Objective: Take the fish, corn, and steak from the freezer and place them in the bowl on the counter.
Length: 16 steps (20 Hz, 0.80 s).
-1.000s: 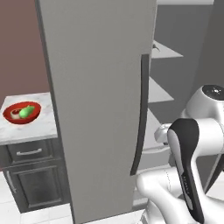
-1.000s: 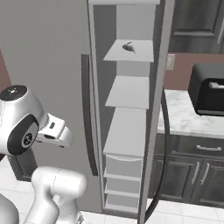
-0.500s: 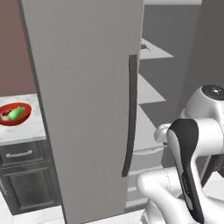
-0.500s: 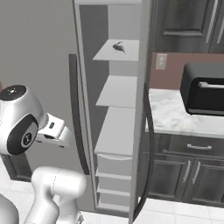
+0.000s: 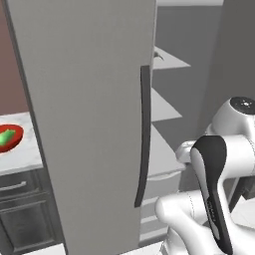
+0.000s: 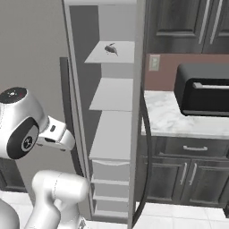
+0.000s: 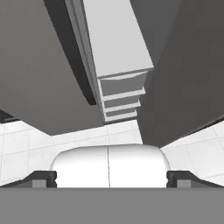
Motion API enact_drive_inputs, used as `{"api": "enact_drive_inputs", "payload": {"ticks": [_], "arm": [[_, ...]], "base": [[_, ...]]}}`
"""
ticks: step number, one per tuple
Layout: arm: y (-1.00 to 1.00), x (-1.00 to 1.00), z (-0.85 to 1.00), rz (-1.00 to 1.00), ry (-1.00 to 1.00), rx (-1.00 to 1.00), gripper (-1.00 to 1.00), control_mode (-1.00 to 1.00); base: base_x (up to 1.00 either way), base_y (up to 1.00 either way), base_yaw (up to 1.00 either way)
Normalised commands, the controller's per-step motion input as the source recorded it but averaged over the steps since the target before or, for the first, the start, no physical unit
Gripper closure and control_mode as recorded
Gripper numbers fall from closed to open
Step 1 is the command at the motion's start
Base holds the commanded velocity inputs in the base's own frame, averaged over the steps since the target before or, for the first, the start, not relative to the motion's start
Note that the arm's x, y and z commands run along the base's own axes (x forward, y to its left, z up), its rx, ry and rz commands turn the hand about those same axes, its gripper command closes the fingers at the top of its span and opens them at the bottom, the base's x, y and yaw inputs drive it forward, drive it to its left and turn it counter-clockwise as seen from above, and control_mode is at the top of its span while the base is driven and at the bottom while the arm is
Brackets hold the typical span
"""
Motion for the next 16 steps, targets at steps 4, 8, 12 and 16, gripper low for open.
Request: {"api": "enact_drive_inputs", "payload": {"ticks": [4,8,12,16], "arm": [[0.0,0.0,0.0,0.0,0.0,0.0,-1.0,1.0],[0.0,0.0,0.0,0.0,0.0,0.0,-1.0,1.0],[0.0,0.0,0.0,0.0,0.0,0.0,-1.0,1.0],[0.0,0.0,0.0,0.0,0.0,0.0,-1.0,1.0]], "base": [[0.41,-0.16,-0.27],[0.2,-0.03,-0.15],[0.0,-0.05,0.0],[0.11,-0.04,0.05]]}}
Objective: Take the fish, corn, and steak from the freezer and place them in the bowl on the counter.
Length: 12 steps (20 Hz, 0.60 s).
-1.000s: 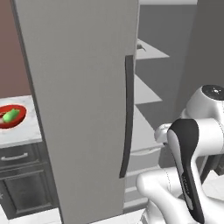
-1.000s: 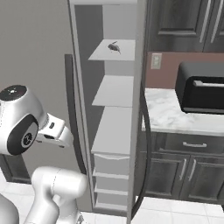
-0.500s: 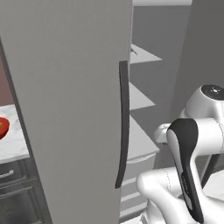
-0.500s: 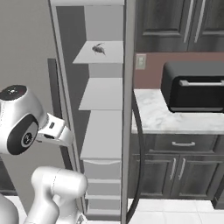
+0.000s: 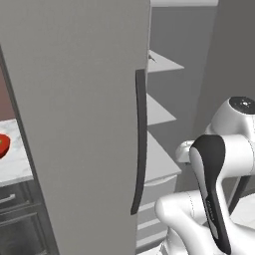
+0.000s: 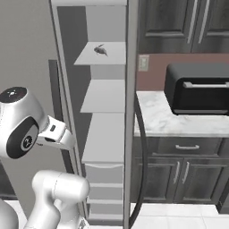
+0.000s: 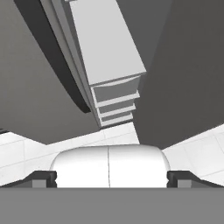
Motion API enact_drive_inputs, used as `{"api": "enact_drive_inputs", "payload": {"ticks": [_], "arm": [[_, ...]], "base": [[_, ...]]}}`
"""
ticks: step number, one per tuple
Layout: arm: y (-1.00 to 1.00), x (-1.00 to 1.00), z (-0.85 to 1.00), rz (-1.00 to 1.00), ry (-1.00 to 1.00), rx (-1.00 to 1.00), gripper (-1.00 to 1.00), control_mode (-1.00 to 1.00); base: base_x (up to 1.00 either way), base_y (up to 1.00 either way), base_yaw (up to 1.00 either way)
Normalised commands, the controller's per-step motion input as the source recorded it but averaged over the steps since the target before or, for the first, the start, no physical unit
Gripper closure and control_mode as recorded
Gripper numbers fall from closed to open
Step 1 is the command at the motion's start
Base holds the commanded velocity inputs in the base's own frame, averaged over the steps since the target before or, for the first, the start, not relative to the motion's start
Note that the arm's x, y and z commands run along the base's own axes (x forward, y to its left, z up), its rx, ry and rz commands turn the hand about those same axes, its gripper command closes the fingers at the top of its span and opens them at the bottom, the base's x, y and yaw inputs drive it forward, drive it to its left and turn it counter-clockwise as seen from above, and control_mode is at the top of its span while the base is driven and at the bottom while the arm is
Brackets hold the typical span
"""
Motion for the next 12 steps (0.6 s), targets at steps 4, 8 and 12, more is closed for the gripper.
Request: {"api": "enact_drive_inputs", "payload": {"ticks": [4,8,12], "arm": [[0.0,0.0,0.0,0.0,0.0,0.0,-1.0,1.0],[0.0,0.0,0.0,0.0,0.0,0.0,-1.0,1.0],[0.0,0.0,0.0,0.0,0.0,0.0,-1.0,1.0]], "base": [[0.18,-0.06,0.13],[0.07,-0.31,0.17],[0.0,-0.44,0.07]]}}
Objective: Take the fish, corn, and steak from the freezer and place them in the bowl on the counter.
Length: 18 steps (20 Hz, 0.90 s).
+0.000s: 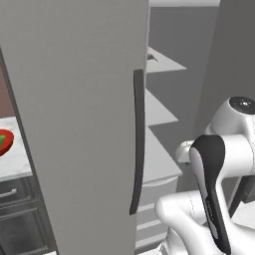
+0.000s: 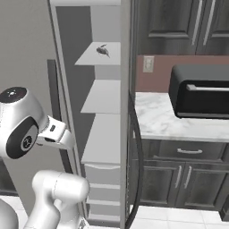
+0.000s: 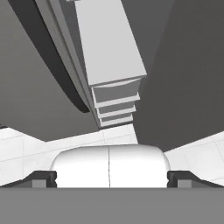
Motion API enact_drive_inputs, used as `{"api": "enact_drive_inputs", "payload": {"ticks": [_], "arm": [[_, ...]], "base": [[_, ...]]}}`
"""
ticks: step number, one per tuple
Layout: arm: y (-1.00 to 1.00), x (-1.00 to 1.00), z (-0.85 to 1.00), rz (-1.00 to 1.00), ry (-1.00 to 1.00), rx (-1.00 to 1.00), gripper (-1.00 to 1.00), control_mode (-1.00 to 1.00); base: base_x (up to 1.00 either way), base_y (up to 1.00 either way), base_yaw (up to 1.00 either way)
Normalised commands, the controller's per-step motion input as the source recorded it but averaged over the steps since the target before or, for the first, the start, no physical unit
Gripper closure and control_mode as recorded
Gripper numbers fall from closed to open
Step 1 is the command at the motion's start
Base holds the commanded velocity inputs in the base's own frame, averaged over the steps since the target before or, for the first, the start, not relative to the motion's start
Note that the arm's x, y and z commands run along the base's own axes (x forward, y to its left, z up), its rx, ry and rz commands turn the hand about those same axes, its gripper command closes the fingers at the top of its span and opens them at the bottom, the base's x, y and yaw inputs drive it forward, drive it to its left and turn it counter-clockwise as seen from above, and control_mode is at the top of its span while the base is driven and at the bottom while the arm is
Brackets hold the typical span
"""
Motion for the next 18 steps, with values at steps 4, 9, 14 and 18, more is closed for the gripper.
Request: {"api": "enact_drive_inputs", "payload": {"ticks": [4,9,14,18], "arm": [[0.0,0.0,0.0,0.0,0.0,0.0,-1.0,1.0],[0.0,0.0,0.0,0.0,0.0,0.0,-1.0,1.0],[0.0,0.0,0.0,0.0,0.0,0.0,-1.0,1.0],[0.0,0.0,0.0,0.0,0.0,0.0,-1.0,1.0]], "base": [[0.0,-0.36,0.0],[0.02,-0.03,0.0],[0.33,-0.11,0.02],[0.44,-0.23,0.03]]}}
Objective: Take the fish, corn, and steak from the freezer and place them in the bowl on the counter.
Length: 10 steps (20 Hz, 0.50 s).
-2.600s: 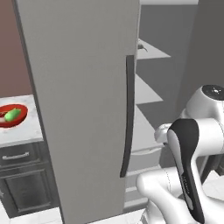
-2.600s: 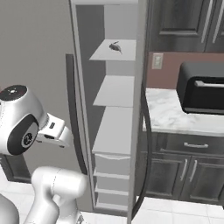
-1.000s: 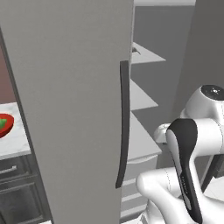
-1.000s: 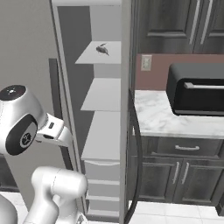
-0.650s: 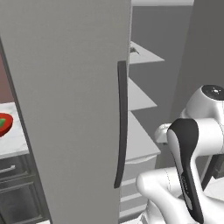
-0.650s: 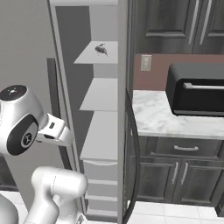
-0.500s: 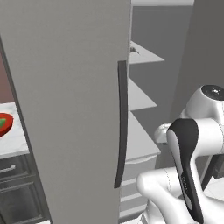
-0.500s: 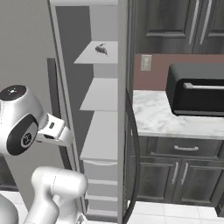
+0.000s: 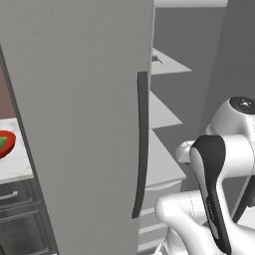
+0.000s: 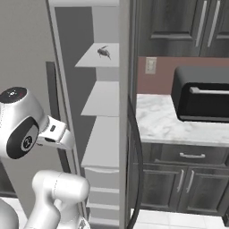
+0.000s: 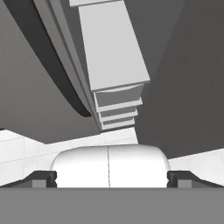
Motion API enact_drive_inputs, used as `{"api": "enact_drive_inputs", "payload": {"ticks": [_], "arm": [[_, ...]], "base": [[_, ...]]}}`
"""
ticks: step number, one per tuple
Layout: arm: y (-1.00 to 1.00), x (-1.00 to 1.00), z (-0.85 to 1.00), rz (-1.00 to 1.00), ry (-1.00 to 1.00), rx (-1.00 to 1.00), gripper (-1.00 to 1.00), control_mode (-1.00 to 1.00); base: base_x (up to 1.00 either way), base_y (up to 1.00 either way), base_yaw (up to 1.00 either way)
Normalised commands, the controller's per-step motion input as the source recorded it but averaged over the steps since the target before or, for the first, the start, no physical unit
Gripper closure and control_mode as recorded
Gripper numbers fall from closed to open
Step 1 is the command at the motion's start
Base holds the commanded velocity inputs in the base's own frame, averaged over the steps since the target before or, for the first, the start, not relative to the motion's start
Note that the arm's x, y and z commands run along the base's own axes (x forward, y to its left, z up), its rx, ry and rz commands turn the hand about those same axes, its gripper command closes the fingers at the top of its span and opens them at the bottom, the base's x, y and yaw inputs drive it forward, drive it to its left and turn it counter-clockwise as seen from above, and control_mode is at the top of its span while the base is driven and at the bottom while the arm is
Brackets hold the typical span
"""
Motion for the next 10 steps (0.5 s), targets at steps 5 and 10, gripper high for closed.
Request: {"api": "enact_drive_inputs", "payload": {"ticks": [5,10], "arm": [[0.0,0.0,0.0,0.0,0.0,0.0,-1.0,1.0],[0.0,0.0,0.0,0.0,0.0,0.0,-1.0,1.0]], "base": [[0.27,-0.2,0.04],[0.01,-0.07,0.0]]}}
